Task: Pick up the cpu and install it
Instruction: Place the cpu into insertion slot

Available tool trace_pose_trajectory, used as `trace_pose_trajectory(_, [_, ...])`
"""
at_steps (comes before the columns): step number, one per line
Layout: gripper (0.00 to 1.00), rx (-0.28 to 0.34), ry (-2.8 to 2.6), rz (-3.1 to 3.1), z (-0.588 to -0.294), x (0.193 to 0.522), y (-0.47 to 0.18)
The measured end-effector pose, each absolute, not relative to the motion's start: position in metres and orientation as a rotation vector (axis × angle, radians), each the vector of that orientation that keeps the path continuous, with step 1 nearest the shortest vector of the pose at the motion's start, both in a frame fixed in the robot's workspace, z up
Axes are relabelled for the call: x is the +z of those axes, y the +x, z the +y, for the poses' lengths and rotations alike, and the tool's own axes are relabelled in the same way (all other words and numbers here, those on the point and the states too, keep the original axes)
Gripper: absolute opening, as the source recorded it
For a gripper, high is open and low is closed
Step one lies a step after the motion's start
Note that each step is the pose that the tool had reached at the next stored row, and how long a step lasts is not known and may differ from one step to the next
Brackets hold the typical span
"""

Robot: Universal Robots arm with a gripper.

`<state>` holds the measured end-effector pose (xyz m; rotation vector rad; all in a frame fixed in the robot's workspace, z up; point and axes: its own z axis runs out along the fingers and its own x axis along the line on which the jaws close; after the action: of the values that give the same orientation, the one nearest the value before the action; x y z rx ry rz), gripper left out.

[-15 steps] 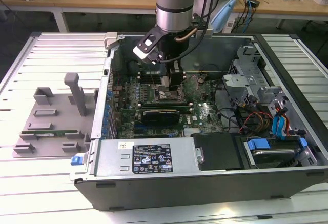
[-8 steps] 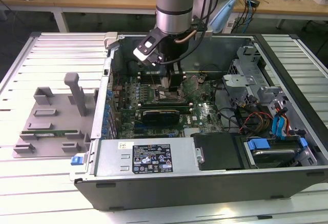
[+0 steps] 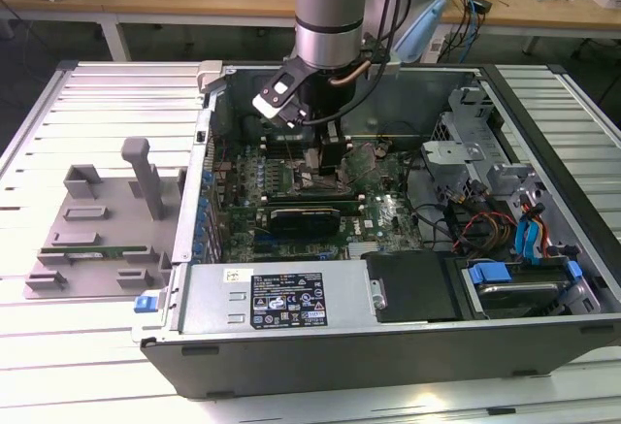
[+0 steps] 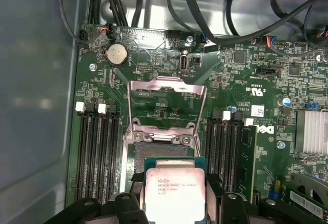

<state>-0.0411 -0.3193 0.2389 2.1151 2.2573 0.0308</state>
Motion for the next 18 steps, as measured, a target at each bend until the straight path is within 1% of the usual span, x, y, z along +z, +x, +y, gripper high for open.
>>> trace_pose_trajectory(18, [0.55, 0.011, 2.12, 2.263, -0.315, 0.217, -0.041])
